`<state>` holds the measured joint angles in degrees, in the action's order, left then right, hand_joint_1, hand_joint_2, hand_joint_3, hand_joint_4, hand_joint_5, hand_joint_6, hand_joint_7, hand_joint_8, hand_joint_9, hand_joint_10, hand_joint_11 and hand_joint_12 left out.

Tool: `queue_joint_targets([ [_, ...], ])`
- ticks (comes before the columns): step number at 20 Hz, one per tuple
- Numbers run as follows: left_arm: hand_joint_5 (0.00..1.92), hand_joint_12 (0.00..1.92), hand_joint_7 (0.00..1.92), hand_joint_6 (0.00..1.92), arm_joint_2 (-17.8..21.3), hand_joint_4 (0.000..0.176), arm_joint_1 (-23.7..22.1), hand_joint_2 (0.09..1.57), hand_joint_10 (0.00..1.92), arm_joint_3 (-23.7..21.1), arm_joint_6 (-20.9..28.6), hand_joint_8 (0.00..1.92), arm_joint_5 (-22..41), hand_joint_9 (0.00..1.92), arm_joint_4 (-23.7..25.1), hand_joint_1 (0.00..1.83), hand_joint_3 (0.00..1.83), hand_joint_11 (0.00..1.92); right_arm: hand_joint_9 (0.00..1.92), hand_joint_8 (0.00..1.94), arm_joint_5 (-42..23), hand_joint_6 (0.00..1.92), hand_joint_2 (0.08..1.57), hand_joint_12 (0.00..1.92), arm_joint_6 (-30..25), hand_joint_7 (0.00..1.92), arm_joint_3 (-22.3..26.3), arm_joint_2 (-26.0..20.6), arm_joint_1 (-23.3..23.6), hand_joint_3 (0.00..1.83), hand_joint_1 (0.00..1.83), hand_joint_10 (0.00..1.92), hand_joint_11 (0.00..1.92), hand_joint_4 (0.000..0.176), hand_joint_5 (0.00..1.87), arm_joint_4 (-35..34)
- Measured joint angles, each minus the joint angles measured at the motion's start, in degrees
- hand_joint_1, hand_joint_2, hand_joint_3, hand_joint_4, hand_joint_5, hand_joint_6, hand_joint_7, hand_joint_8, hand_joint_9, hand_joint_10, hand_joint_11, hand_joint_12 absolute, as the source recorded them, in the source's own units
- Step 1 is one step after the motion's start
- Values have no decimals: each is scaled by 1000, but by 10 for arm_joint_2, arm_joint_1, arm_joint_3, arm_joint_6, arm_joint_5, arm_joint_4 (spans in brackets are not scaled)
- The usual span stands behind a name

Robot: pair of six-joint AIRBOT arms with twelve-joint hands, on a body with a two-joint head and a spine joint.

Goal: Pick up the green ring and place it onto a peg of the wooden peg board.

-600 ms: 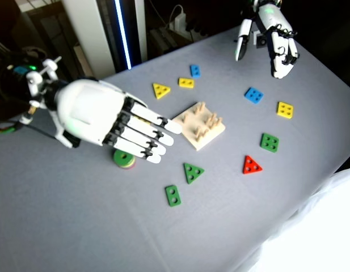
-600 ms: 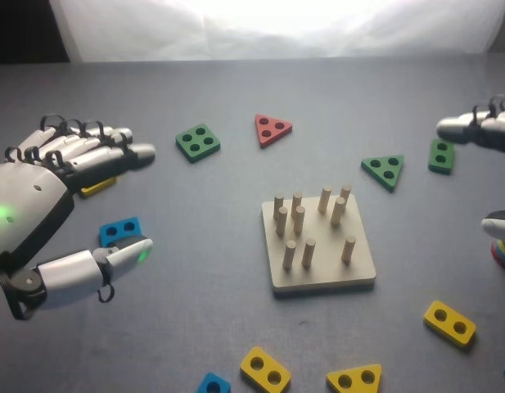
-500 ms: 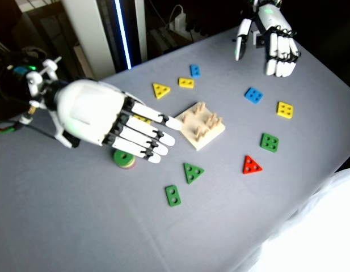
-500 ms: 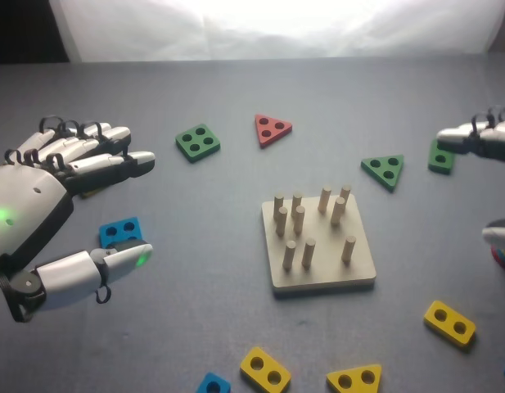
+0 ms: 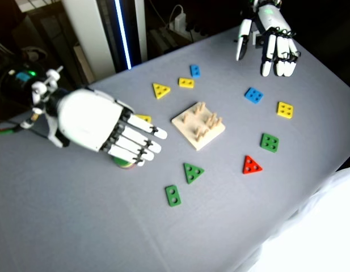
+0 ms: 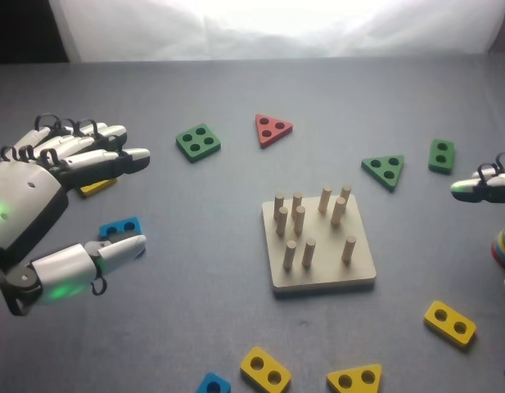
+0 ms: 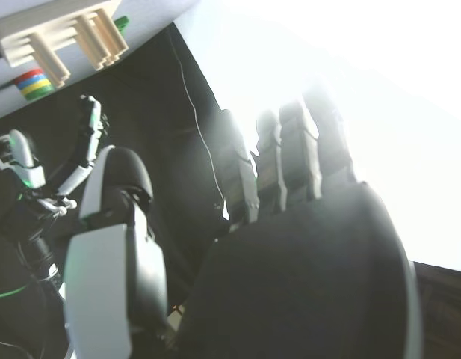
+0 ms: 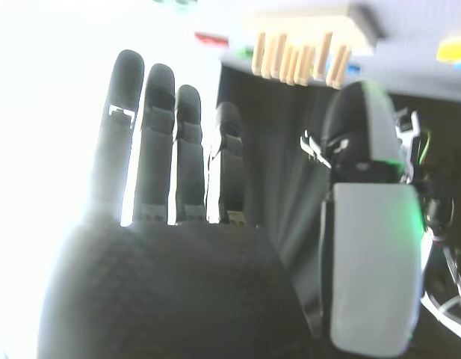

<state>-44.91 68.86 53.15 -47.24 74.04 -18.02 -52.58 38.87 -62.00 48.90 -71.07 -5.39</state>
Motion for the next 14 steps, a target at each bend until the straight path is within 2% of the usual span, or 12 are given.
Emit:
queue_joint_targets([
  [1, 545, 760, 290, 6, 0, 11, 0, 1185, 4, 0, 1, 3, -1, 228, 3, 675, 0, 0, 539, 1, 9, 1, 958, 988, 1, 381, -3, 1, 0, 0, 937, 2, 243, 142, 387, -2],
  [3, 562, 768, 291, 10, 0, 3, 0, 1187, 5, 0, 2, 2, -1, 233, 6, 674, 1, 0, 580, 0, 26, 0, 952, 1060, 14, 381, -3, 2, -2, 0, 971, 9, 265, 161, 377, 0],
  [4, 568, 771, 287, 10, 0, 6, 0, 1189, 4, 0, 2, 0, -1, 232, 4, 666, 1, 0, 604, 0, 36, 0, 948, 1117, 19, 386, -3, 2, -2, 0, 1012, 9, 252, 154, 384, 0],
  [5, 578, 770, 284, 11, 0, 0, 0, 1188, 1, 0, 2, 0, -1, 225, 4, 672, 1, 0, 668, 3, 41, 2, 944, 1178, 22, 417, -4, 2, -2, 0, 1041, 25, 297, 147, 405, 0],
  [6, 585, 766, 281, 11, 0, 0, 0, 1188, 0, 0, 2, 0, -1, 221, 4, 695, 0, 0, 681, 1, 45, 1, 957, 1230, 26, 423, -5, 2, -2, 1, 1029, 23, 282, 146, 413, 0],
  [7, 587, 743, 273, 6, -1, 0, 0, 1189, 0, 0, 2, 0, -1, 216, 4, 704, 0, 0, 680, 9, 48, 7, 964, 1239, 28, 446, -7, 2, -2, 3, 1032, 21, 272, 136, 432, -1],
  [9, 604, 788, 285, 5, -5, 0, 0, 1180, 5, 1, 2, 3, -2, 235, 3, 728, 0, 0, 750, 14, 59, 8, 956, 1297, 33, 502, -11, 2, -2, 0, 1079, 51, 343, 99, 484, -4],
  [10, 610, 751, 285, 4, -6, 0, 0, 1176, 2, 3, 3, 1, -2, 228, 5, 742, 0, 0, 791, 11, 65, 5, 946, 1376, 35, 538, -11, 1, -2, 1, 1119, 278, 508, 86, 510, -6],
  [11, 616, 740, 286, 5, -6, 0, 0, 1176, 1, 3, 4, 1, -1, 227, 5, 755, 0, 0, 689, 4, 68, 4, 956, 1456, 35, 570, -12, 1, -2, 0, 1126, 642, 527, 98, 514, -5],
  [12, 604, 690, 272, 1, -6, 0, 0, 1185, 0, 3, 4, 0, -1, 210, 4, 739, 1, 0, 618, 4, 71, 2, 964, 1435, 37, 586, -14, 1, -2, 0, 1136, 727, 502, 103, 525, -6],
  [13, 606, 684, 273, 2, -6, 0, 0, 1186, 2, 3, 4, 1, -1, 213, 4, 748, 1, 0, 596, 14, 75, 12, 970, 1416, 41, 616, -16, 1, -2, 2, 1129, 744, 465, 90, 560, -9],
  [14, 618, 710, 277, 3, -6, 0, 0, 1183, 4, 3, 4, 2, -1, 220, 4, 757, 0, 0, 606, 23, 75, 15, 974, 1423, 45, 639, -17, 1, -2, 3, 1106, 751, 477, 94, 575, -14],
])
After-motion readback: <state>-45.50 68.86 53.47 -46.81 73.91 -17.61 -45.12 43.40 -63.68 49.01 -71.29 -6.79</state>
